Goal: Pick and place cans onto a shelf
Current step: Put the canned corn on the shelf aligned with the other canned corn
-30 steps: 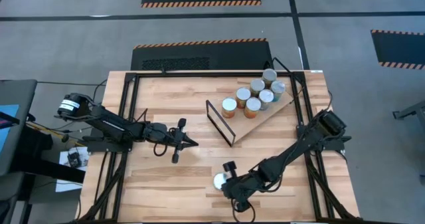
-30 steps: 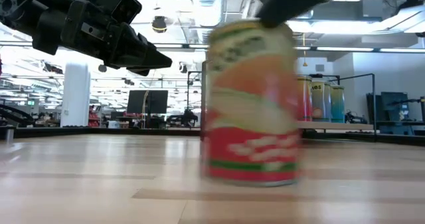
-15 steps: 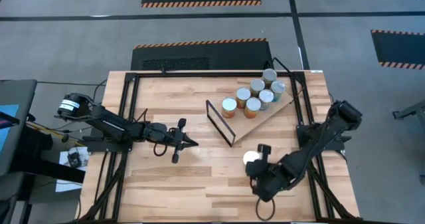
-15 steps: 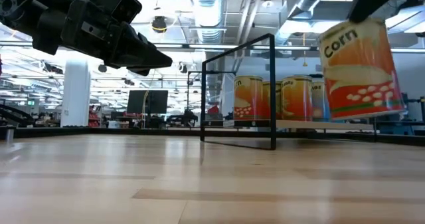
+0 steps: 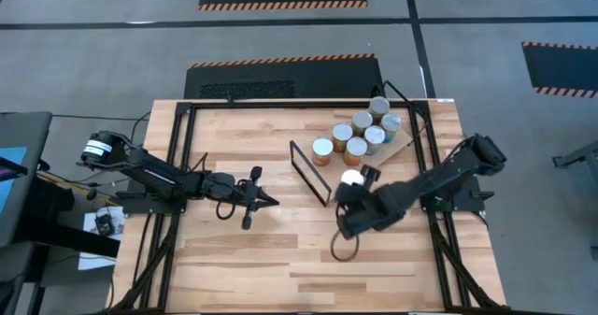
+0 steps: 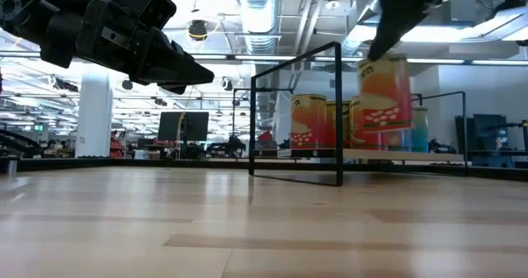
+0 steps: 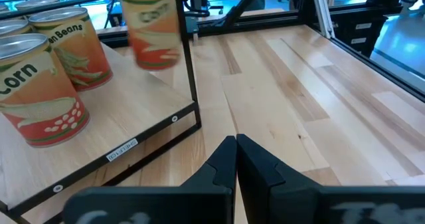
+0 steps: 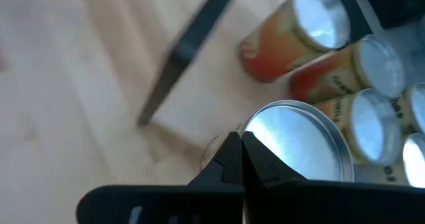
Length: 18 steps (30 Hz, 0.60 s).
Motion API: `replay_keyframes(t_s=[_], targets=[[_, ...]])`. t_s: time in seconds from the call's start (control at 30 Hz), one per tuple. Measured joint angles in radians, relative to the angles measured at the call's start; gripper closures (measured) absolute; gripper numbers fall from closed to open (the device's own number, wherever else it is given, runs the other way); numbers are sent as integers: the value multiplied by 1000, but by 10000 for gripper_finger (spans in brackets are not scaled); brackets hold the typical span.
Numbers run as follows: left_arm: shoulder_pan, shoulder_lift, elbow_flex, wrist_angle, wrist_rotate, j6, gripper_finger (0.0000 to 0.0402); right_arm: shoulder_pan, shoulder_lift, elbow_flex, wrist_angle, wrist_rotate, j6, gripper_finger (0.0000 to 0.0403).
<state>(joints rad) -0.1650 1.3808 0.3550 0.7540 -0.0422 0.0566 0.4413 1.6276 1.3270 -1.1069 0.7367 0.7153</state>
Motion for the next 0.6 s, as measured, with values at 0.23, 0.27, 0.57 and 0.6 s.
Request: replay_keyframes(t_s=[0.23, 0.27, 0.57, 0.6], targets=[[0, 0, 0, -4, 0, 0, 401, -117, 0, 0, 79, -7, -96, 400], [0, 0, 0, -3, 0, 0, 401, -130, 0, 0, 96, -16, -112, 400], [0, 0, 0, -4, 0, 0, 401, -223, 3, 1, 192, -85, -215, 400], [0, 0, 0, -4, 0, 0, 401, -229, 7, 2, 200, -93, -223, 400]])
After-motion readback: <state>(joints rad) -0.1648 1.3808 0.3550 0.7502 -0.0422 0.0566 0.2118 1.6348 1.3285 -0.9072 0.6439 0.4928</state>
